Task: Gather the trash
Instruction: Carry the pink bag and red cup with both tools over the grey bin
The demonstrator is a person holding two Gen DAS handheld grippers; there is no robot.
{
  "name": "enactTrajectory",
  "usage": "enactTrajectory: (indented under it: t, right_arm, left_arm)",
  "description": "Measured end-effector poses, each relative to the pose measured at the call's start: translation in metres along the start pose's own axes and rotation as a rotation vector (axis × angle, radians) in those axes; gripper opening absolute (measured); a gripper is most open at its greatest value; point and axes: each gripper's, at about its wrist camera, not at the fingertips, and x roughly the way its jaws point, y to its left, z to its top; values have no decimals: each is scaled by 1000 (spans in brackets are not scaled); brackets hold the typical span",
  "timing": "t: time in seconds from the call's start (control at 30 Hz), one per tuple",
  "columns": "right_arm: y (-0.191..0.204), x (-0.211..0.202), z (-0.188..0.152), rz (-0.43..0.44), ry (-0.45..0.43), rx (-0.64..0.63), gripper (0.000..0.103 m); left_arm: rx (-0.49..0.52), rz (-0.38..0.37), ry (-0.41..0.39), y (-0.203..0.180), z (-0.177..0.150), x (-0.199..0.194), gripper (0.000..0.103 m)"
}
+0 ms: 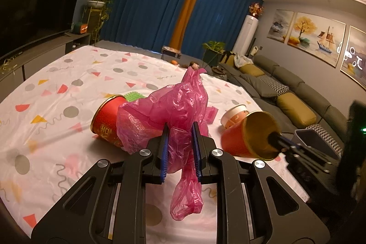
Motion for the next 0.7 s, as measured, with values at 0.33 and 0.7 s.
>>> enactTrajectory:
  t: [0.33,0.7]
  right_arm:
    - [-15,-52,-2,-40,-77,1,4]
    - [-57,-110,-5,-108,-160,20,4]
  left_arm:
    - [49,-12,-20,-9,-3,-2,17]
    - [117,-45,-16,-50,-5,-21,17]
